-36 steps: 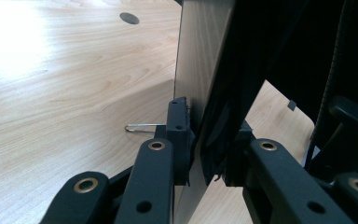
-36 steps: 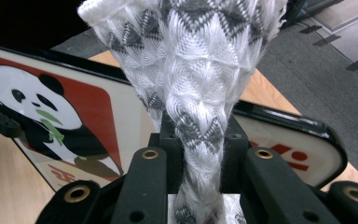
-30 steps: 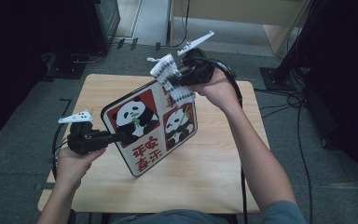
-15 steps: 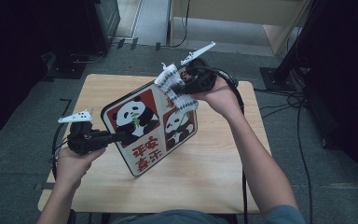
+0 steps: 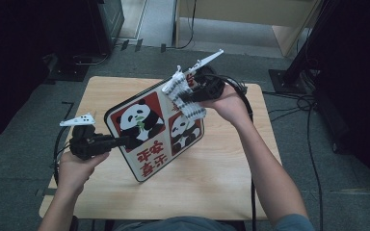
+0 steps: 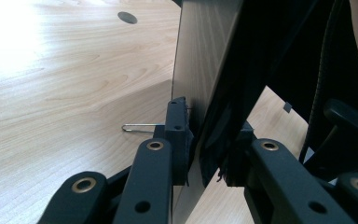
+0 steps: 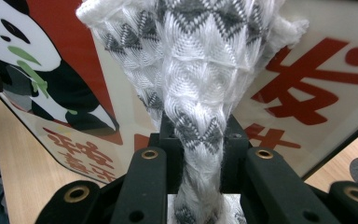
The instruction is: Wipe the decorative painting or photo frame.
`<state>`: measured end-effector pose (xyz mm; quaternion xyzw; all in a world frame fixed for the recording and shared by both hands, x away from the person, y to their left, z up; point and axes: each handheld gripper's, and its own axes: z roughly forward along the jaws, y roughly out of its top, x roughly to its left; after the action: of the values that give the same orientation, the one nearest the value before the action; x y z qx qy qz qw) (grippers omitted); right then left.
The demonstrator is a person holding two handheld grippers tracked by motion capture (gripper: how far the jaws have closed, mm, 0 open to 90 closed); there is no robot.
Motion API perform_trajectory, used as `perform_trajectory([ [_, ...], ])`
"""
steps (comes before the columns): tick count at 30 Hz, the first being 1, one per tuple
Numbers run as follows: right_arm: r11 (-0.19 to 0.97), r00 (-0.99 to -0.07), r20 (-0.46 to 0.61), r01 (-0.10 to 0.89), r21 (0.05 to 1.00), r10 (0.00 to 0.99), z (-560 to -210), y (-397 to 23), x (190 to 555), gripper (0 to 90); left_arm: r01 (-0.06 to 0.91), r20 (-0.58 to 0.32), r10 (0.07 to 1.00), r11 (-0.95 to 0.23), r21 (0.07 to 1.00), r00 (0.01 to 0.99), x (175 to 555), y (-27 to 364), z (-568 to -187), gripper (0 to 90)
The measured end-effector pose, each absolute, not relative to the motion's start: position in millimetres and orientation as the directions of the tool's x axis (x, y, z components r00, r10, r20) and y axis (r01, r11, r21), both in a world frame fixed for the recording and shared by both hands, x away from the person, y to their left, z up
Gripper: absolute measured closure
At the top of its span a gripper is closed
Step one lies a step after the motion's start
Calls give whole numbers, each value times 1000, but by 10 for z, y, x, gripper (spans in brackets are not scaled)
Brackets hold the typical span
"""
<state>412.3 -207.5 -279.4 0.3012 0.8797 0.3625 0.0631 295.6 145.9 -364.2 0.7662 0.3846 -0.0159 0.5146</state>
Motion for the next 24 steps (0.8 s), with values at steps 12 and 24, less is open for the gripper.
perform_trajectory([
  [12, 553, -810, 131, 498, 668, 571, -2934, -2119, 4115, 773, 604, -416, 573, -180, 777, 706, 2951, 1459, -3637, 771],
  [24, 539, -810, 156, 506, 673, 565, -3071, -2166, 4085, 772, 595, -407, 570, -187, 782, 714, 2958, 1462, -3636, 776],
])
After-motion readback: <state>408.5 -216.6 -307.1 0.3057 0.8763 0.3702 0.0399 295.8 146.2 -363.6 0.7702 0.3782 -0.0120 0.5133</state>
